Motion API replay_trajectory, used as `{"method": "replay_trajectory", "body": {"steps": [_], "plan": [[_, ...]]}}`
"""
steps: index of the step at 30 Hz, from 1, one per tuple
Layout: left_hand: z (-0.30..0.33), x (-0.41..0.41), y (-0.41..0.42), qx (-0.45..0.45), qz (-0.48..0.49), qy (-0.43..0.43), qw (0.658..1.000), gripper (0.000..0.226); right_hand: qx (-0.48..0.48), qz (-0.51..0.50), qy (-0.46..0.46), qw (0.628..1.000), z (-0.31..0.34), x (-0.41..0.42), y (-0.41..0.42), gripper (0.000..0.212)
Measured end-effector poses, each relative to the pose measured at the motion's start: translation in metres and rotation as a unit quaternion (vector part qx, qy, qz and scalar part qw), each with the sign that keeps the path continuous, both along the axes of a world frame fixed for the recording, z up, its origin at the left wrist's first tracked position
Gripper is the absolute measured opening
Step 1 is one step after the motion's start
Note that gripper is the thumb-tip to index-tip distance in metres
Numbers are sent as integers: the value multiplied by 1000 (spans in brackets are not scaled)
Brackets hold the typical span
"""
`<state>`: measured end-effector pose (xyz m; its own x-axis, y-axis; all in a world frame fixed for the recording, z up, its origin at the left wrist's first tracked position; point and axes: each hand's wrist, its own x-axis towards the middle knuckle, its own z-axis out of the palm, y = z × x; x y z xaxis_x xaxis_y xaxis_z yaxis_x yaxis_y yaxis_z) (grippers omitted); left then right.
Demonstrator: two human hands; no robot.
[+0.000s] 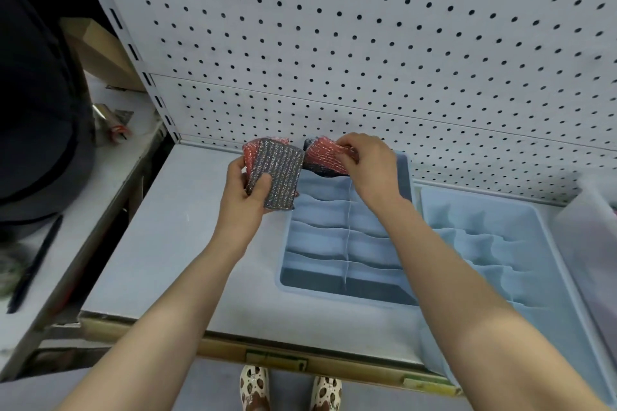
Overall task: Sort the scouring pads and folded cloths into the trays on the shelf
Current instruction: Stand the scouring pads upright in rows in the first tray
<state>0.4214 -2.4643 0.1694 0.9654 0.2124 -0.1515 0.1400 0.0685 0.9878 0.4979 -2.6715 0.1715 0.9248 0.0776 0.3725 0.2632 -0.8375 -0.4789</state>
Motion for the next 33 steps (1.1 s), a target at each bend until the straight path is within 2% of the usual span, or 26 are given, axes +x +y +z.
{"method": "replay_trajectory", "body": {"steps": [4, 8, 12, 14, 16, 17, 19, 20, 22, 25, 26, 28, 30, 33], "plan": [[0, 2, 3, -6, 12, -3, 1000, 26, -65, 13, -32, 997, -12, 15, 14, 15], [-1, 6, 6, -1, 24, -3, 1000, 24, -151, 42, -45, 987, -44, 22, 17, 28], [-4, 8, 8, 12, 17, 0, 1000, 22, -135, 32, -76, 987, -48, 20, 17, 28], [-3, 8, 8, 10, 11, 1, 1000, 24, -41, 19, -62, 997, -31, 9, 24, 21], [-1, 9, 5, -4, 3, 2, 1000, 28, 122, 1, 36, 992, -9, -14, 34, 12], [0, 9, 2, -14, -2, 1, 1000, 30, 192, 3, 117, 974, -2, -24, 39, 18], [1, 10, -3, -22, -8, -7, 1000, 33, 323, 38, 255, 911, 3, -41, 46, 16], [1, 10, -5, -19, -12, -11, 1000, 33, 379, 52, 280, 880, 2, -47, 47, 11], [2, 10, -9, -18, -17, -18, 1000, 31, 454, 45, 300, 837, 0, -56, 44, 17], [0, 11, -12, -6, -11, -26, 1000, 25, 505, -9, 304, 808, 0, -57, 29, 19], [0, 11, -12, 5, -4, -24, 1000, 25, 503, -37, 282, 816, -2, -54, 19, 18], [-2, 9, -9, 22, 14, -16, 1000, 24, 441, -100, 194, 871, -2, -47, -2, 18], [-5, 7, -6, 36, 24, -13, 999, 21, 331, -118, 115, 929, 1, -40, -15, 17], [-9, 2, -2, 43, 30, -5, 999, 20, 117, -65, 40, 990, 8, -28, -11, 16]]}}
